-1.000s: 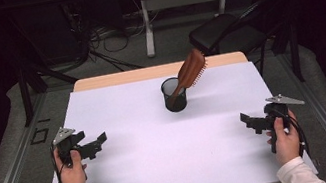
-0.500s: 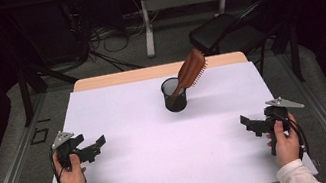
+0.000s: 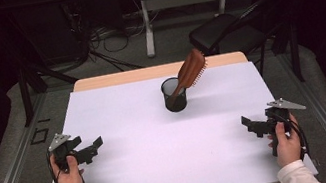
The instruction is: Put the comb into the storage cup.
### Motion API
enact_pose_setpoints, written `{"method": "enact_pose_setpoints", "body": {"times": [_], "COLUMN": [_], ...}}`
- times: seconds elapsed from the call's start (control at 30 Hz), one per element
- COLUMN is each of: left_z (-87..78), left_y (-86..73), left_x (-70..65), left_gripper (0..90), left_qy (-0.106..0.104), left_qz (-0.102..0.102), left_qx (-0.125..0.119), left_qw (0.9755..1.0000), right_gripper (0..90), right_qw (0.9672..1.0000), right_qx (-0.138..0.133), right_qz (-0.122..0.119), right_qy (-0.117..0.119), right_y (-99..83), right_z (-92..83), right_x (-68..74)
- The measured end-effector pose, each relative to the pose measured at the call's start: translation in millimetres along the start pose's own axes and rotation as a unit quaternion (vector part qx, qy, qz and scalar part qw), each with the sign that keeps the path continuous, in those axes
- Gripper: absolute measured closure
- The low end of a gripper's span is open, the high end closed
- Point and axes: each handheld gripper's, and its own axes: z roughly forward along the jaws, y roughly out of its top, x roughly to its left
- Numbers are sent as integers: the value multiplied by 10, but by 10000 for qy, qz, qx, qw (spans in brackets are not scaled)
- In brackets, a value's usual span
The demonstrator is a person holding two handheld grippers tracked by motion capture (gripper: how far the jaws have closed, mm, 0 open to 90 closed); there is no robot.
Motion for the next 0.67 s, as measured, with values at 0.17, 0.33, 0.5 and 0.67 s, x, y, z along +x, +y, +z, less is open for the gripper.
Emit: {"method": "enact_pose_setpoints", "body": {"times": [0.17,0.33,0.5,0.67], "left_z": [11,25,20,10], "left_y": [-10,-18,-16,-14], "left_x": [7,6,-1,0], "left_gripper": [79,80,80,80], "left_qy": [8,33,58,109], "left_qz": [5,45,67,144], "left_qx": [28,66,57,73], "left_qw": [10000,10000,9999,9998], "right_gripper": [0,0,0,0], "right_qw": [10000,9999,9999,9997], "right_qx": [-32,12,-12,-105], "right_qz": [65,115,160,183], "right_qy": [-25,-10,-34,-136], "right_y": [-11,-15,-18,-13], "right_z": [11,4,5,-26], "right_x": [-25,-43,-63,-73]}}
